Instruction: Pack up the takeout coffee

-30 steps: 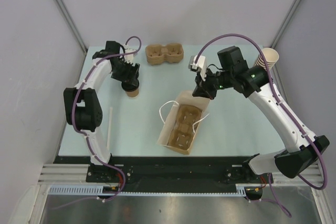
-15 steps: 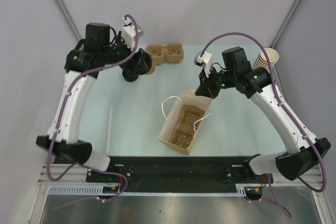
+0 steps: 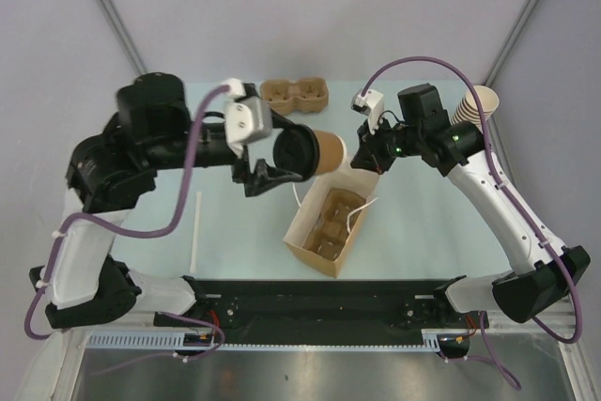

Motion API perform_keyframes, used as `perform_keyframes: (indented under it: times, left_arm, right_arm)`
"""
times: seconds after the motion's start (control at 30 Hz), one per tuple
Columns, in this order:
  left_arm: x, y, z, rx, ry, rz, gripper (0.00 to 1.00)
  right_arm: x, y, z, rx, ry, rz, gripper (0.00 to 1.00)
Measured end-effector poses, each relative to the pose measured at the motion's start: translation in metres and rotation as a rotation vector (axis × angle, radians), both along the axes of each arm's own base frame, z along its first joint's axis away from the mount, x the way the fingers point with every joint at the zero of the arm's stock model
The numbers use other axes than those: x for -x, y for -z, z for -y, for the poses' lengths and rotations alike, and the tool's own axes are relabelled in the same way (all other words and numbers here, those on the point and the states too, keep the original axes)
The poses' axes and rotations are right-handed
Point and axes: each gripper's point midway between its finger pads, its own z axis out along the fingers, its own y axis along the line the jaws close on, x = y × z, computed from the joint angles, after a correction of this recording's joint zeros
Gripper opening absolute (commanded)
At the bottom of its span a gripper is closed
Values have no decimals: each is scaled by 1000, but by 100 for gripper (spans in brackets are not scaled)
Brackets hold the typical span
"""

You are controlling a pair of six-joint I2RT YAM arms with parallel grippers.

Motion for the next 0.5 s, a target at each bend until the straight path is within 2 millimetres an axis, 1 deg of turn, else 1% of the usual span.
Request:
perform_keyframes:
  times: [0.07,0.13,0.2,0.27,0.37,0.43,0.5]
  left_arm:
    - [8,19,14,-54,42,-25,33]
    - [13,50,28,-136,68,-62,32]
    - [12,89,40,-237,70,-111,31]
    - [11,124,46,-332,61,-147,31]
    - [8,160,49,-423,36,-169,31]
    - [4,176,48,-458,16,-173,31]
    - [0,187,48,-481,1,-169,31]
  right_arm:
    - [-1,-1,0,-4,4,3,0]
    - [-2,-2,-1,-7,5,7,0]
    - [-3,-2,-2,-9,4,12,0]
    - [-3,-3,-2,-10,5,14,0]
    - [-3,-3,-2,-10,3,15,0]
    - [-3,-3,-2,-11,-3,17,0]
    - [-2,-3,-3,-14,-11,17,0]
